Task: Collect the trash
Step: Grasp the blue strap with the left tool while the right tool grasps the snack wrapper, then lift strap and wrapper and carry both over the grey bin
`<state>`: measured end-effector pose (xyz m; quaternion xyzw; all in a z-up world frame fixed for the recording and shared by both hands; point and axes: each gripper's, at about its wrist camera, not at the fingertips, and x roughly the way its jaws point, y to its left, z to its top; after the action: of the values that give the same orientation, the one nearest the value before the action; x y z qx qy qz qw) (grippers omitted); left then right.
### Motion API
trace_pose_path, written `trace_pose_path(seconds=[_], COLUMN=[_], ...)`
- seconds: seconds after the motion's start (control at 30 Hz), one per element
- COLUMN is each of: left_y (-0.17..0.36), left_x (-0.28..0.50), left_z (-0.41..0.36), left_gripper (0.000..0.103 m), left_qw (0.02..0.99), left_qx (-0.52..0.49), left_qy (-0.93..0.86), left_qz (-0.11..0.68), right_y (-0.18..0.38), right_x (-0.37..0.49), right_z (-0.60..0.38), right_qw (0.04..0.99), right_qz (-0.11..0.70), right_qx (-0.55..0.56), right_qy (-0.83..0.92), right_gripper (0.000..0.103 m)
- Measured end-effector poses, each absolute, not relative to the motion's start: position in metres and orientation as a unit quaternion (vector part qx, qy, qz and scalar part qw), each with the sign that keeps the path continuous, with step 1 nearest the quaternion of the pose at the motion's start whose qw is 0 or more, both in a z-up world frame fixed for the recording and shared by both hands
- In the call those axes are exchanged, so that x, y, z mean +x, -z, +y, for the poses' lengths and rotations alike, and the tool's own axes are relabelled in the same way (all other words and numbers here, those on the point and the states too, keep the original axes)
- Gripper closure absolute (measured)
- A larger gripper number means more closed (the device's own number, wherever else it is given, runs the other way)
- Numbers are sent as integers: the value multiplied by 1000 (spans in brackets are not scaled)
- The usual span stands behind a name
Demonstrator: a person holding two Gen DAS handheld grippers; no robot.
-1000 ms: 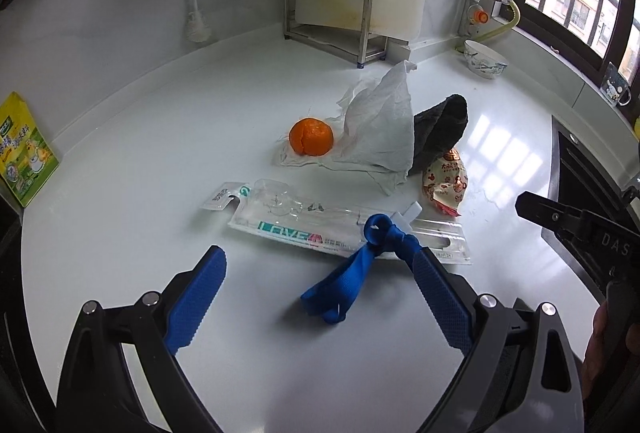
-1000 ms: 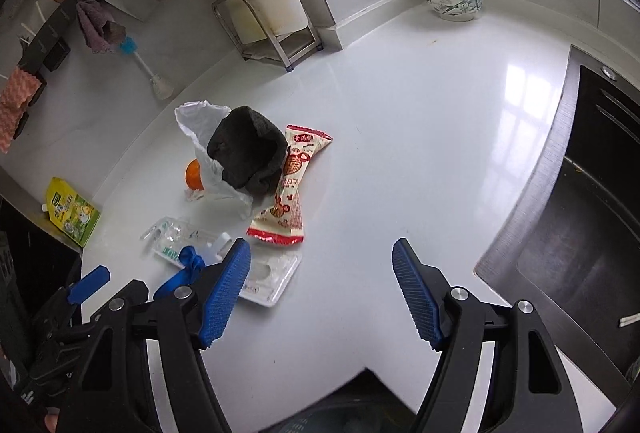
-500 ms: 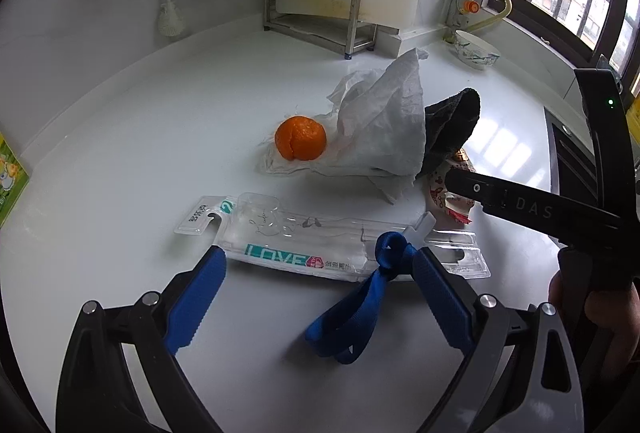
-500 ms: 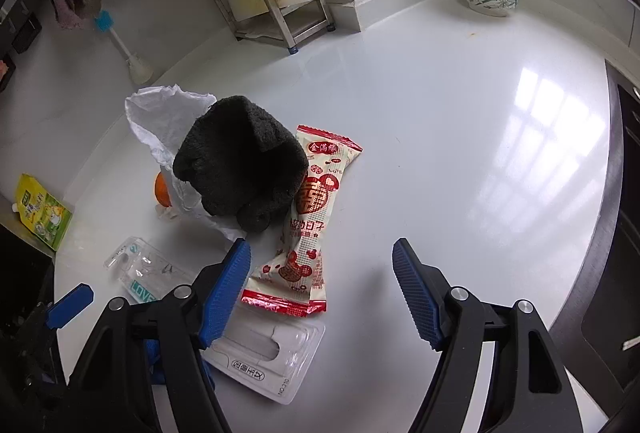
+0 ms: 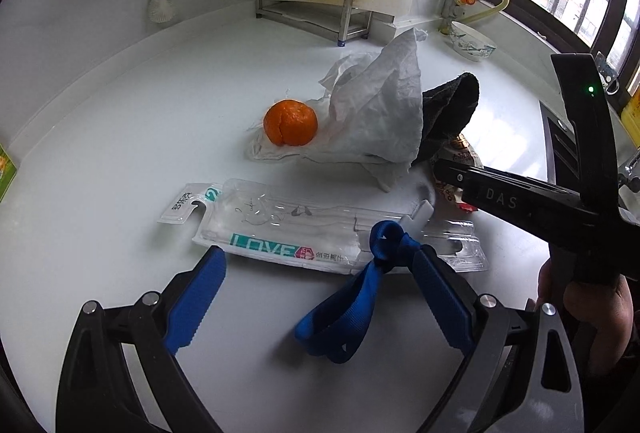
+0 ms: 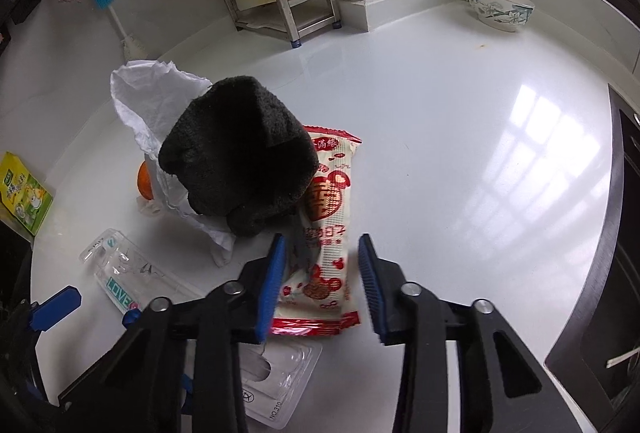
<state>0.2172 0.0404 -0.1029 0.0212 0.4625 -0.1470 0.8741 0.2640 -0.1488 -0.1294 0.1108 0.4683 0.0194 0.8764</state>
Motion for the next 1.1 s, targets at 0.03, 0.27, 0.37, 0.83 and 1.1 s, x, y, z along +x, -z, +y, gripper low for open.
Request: trace_pose_path(seconds=[0.03, 0.27, 0.37, 0.83, 1.1], left_y=[103, 110, 114, 117, 101], left_x=[217, 219, 219, 199, 188], left_z=[40, 29, 23, -4, -3], left_gripper=[10, 10, 10, 91, 98], left_qw=[874, 872, 870, 858, 861], left_qx=[21, 34, 38, 64, 59], left_qy=[148, 155, 161, 200, 207], left_qz=[462, 463, 465, 468, 461], right_y=[129, 122, 121, 123, 113], right_x=[262, 240, 227, 176, 148], right_z=[-150, -168, -180, -199, -199], right_qw=[876, 876, 873, 867, 869], right_qz=[467, 457, 456, 452, 448], right_qx=[116, 152, 171, 206, 208], right_qy=[-23, -9, 2, 33, 31], right_gripper=[77, 78, 78, 78, 78])
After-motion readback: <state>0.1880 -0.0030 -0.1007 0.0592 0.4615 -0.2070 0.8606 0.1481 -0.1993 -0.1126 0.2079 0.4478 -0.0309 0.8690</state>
